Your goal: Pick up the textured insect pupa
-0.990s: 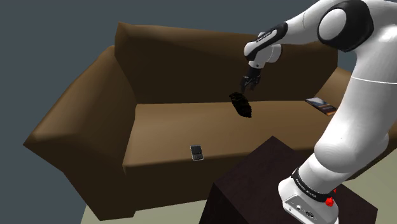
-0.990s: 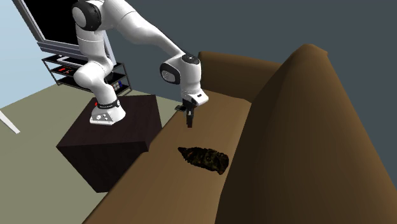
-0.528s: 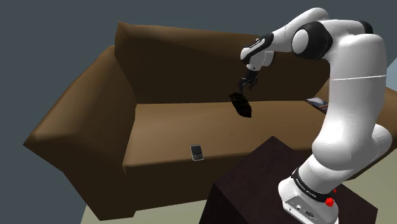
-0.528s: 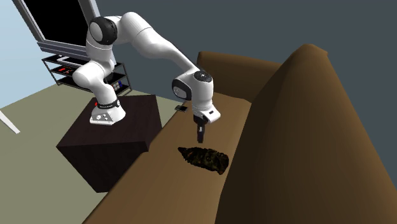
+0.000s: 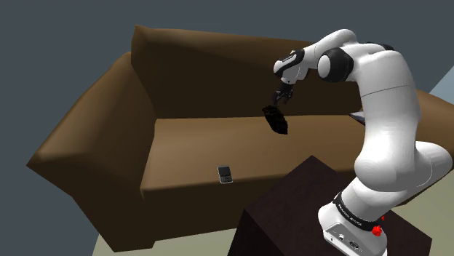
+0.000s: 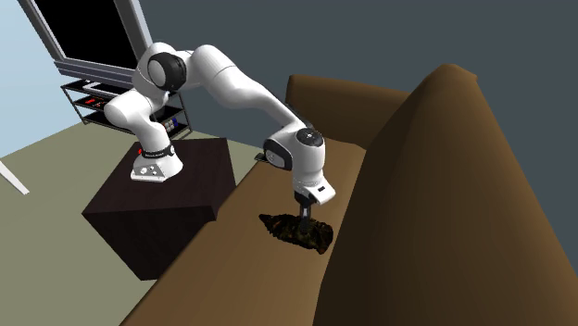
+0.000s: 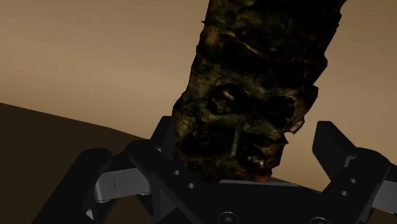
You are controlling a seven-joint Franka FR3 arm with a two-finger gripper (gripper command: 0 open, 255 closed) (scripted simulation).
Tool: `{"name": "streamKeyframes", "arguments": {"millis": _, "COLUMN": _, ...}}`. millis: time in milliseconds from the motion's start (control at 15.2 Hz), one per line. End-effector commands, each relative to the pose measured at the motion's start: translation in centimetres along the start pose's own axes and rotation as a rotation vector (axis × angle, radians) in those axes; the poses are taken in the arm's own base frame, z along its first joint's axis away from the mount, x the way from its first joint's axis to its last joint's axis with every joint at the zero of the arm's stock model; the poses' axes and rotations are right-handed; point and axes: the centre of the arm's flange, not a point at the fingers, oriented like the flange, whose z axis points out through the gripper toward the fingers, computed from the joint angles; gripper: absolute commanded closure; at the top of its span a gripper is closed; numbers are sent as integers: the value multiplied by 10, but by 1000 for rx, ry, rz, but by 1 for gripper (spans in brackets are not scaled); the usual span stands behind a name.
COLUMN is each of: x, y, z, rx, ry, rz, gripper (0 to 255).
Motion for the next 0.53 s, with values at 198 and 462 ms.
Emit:
{"name": "streamKeyframes", "arguments": {"millis": 198, "x": 1, "y": 2, "z": 25, "rx": 0, "ry": 1, "rz": 1, "gripper": 0}}
{"name": "streamKeyframes", "arguments": {"millis": 462, "x": 1, "y": 2, "z": 34, "rx": 0, "ry": 1, "rz": 1, "gripper": 255}}
